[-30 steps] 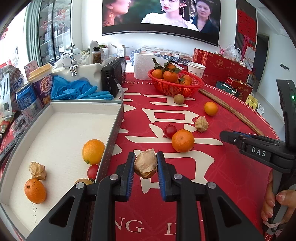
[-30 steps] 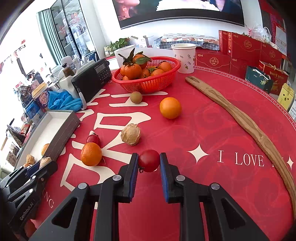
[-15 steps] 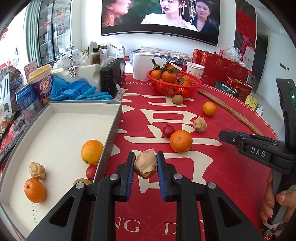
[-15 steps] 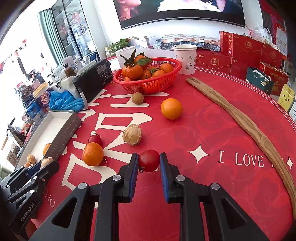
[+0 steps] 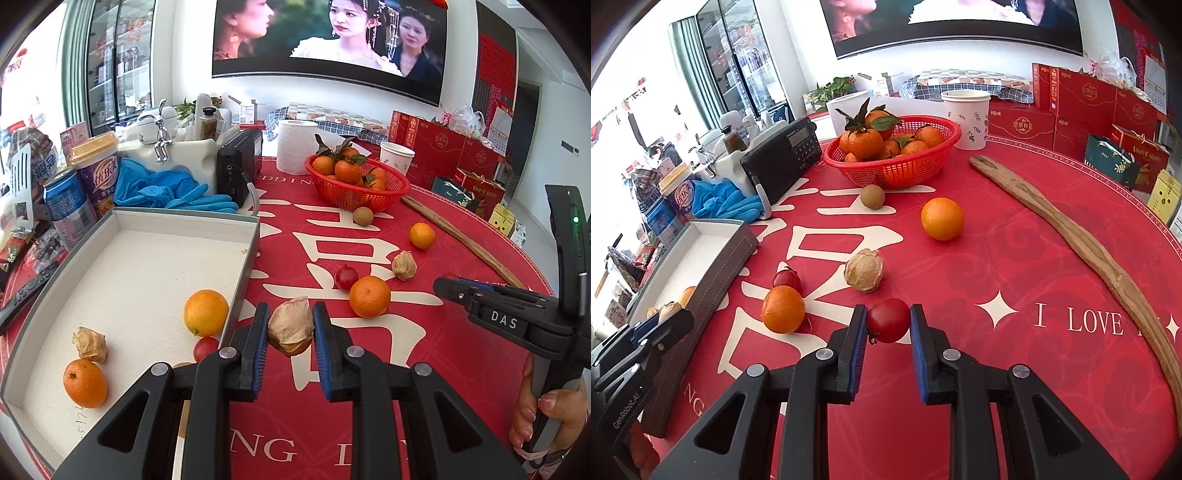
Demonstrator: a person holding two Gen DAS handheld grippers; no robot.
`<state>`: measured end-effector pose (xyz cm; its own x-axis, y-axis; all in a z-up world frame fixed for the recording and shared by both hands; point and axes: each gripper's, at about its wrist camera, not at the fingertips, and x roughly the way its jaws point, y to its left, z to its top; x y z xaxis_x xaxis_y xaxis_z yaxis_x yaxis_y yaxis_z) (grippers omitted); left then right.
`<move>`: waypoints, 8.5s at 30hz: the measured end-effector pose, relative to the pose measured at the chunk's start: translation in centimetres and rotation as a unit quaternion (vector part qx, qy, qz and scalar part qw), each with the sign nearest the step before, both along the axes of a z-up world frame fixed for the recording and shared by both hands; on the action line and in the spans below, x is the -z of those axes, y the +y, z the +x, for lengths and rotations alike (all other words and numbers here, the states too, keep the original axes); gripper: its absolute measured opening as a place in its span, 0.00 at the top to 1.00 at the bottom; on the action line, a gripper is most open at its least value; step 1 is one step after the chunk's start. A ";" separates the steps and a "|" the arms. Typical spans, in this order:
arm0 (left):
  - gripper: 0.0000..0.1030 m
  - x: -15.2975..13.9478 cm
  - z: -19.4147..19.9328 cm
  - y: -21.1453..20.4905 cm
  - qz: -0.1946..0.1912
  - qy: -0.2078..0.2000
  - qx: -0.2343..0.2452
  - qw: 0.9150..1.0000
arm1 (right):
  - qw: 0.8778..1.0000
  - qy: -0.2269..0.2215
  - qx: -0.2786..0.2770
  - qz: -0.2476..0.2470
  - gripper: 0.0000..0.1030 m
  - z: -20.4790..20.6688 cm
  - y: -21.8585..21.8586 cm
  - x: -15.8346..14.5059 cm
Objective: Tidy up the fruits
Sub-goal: 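Carry the husked fruit and red tomato over the white tray and open both tools, then grasp an orange on the tablecloth with the left tool, then grasp a papery husked fruit with the right tool while the left lifts the orange, then carry the orange and husked fruit over the white tray and open both tools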
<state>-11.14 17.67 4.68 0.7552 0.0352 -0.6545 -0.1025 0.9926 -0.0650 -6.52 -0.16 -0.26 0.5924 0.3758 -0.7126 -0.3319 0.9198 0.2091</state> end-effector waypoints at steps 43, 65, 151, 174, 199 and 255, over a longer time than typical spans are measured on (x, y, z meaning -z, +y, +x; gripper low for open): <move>0.75 1.2 -0.7 13.3 -0.100 0.047 -0.155 0.982 | 0.982 0.016 -0.182 0.043 0.77 -1.0 19.1 -2.5; 0.55 0.9 -2.7 15.2 -0.131 0.018 -0.237 0.962 | 0.980 0.019 -0.196 0.004 0.77 -0.4 22.9 -1.4; 0.62 3.8 4.1 -2.3 0.009 0.090 0.029 0.995 | 0.993 0.001 -0.022 -0.115 0.75 4.5 6.1 1.3; 0.63 1.8 2.9 -1.0 0.004 0.038 -0.002 0.999 | 1.000 -0.003 -0.012 -0.019 0.76 0.5 0.9 -0.9; 0.63 1.5 2.7 -0.8 0.012 0.032 -0.008 0.999 | 1.000 0.004 -0.017 -0.024 0.76 0.6 1.6 -0.4; 0.63 0.3 -1.3 14.5 -0.059 0.023 -0.221 0.973 | 0.986 -0.019 -0.167 0.024 0.75 -2.5 16.2 -3.2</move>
